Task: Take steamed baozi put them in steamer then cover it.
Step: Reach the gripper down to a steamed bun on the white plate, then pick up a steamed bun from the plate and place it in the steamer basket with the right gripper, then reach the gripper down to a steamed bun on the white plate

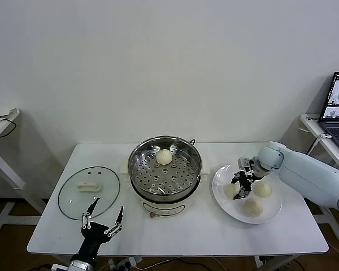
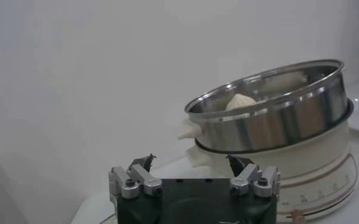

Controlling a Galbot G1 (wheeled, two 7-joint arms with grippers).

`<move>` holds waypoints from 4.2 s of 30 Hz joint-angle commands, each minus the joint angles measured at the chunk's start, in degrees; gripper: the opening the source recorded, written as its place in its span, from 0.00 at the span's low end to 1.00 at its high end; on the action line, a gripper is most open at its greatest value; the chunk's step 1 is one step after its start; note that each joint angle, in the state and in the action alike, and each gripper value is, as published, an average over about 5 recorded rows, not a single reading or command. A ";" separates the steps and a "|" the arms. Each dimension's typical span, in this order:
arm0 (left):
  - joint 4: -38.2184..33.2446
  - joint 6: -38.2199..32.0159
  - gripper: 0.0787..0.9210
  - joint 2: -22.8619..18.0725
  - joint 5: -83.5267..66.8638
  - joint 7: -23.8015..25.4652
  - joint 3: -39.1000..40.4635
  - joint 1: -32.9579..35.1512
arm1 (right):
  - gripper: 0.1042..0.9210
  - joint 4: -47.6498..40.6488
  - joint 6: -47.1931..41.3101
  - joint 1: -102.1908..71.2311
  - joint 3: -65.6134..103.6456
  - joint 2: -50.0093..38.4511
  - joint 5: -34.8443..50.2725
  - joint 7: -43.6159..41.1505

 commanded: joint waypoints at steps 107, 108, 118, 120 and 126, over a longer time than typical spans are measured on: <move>0.64 -0.13 0.88 0.77 -0.13 -0.47 -0.51 0.02 | 0.88 6.64 1.93 -4.38 0.61 -9.30 -8.18 -7.09; 0.64 -0.14 0.88 0.77 -0.13 -0.45 -0.54 0.04 | 0.88 6.35 1.77 -4.57 0.72 -9.11 -8.22 -7.01; 1.11 -0.13 0.88 0.68 -0.13 -0.35 -0.61 -0.12 | 0.88 5.27 1.23 -4.53 0.89 -7.44 -7.93 -6.26; 1.18 -0.16 0.88 0.66 -0.14 -0.37 -0.67 -0.15 | 0.87 5.08 1.16 -4.53 0.91 -7.07 -7.89 -5.92; 1.22 -0.30 0.88 0.62 -0.15 -0.40 -0.96 -0.07 | 0.78 5.26 0.92 -4.11 0.84 -6.82 -7.83 -5.64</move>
